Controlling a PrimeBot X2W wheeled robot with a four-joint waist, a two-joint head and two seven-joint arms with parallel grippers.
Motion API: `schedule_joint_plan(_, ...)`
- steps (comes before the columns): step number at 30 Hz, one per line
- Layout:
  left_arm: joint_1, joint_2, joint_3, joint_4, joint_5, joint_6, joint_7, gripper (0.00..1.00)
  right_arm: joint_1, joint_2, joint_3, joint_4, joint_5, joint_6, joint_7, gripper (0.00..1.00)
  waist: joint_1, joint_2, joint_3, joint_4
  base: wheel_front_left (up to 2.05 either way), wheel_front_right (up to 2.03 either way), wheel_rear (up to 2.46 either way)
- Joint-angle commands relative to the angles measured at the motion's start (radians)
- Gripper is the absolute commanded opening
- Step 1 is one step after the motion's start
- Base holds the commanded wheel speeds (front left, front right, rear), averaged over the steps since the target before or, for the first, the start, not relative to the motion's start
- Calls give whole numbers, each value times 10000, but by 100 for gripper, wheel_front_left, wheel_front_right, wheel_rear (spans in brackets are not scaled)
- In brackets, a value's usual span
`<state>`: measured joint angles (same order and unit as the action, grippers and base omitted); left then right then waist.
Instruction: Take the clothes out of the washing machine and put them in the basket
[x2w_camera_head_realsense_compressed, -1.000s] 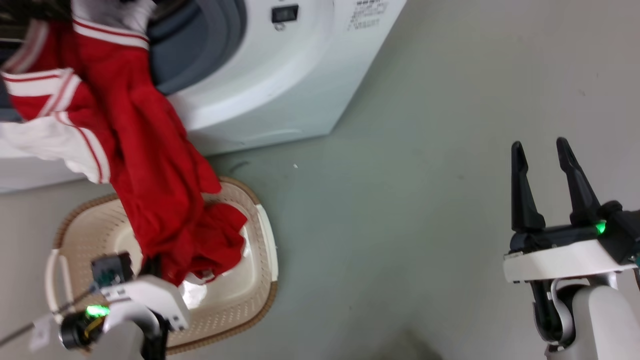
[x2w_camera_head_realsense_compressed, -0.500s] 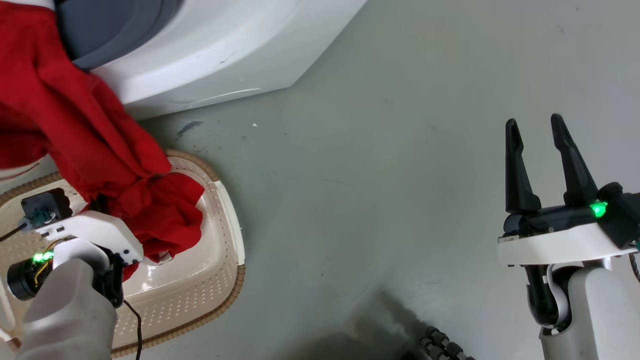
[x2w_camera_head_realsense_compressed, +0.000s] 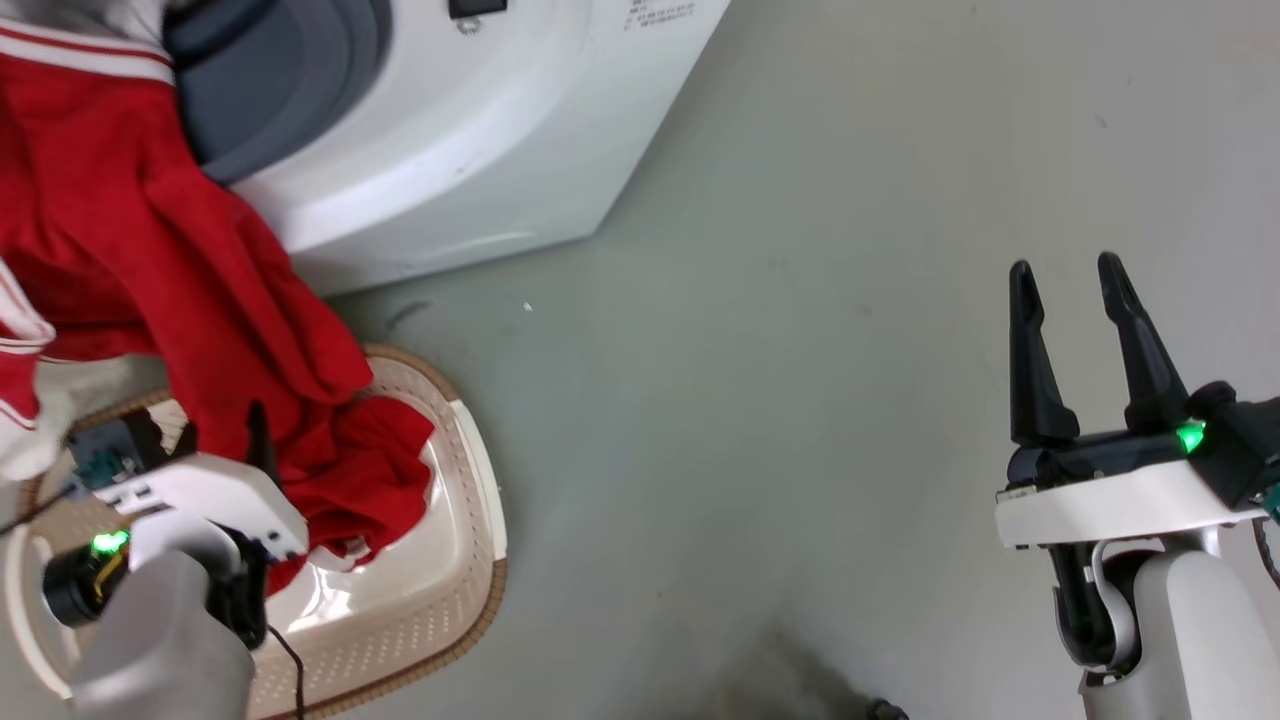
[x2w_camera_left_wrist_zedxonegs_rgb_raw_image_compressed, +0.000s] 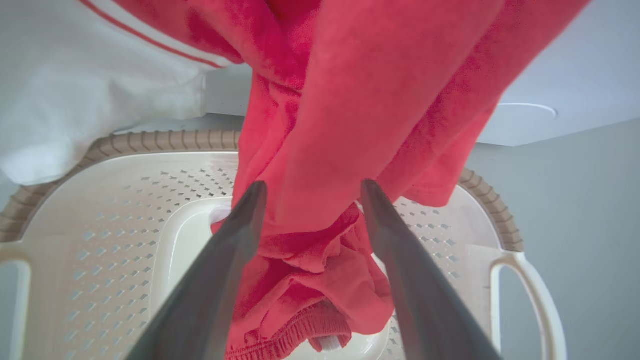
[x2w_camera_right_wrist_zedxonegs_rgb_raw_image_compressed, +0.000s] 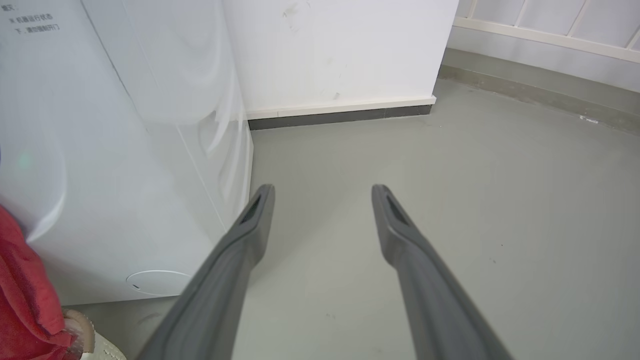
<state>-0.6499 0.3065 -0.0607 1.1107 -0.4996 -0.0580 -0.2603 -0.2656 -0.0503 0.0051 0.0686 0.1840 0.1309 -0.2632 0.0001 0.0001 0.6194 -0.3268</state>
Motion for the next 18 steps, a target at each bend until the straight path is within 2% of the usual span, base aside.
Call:
schedule_joint_plan(1, 524, -173, 130, -438, 151, 92, -68, 100, 124, 2, -66, 53, -100, -3, -18, 100, -1, -1, -549, 217, 0, 0, 0)
schedule_joint_plan(3, 957, -325, 294, -1102, 333, 224, -69, 100, 227, 2, -103, 96, -176, -3, -18, 100, -1, -1, -891, 331, 0, 0, 0)
schedule_joint_plan(12, 2997, -1310, 1234, -3814, 1382, 318, -49, 100, 727, 0, -270, 306, -478, -3, -18, 100, -1, -1, -2262, 778, 0, 0, 0)
schedule_joint_plan(18, 3776, -1769, 1923, -5536, 2168, 195, -51, 100, 1030, 0, -358, 321, -579, -3, -18, 100, -1, -1, -2754, 928, 0, 0, 0)
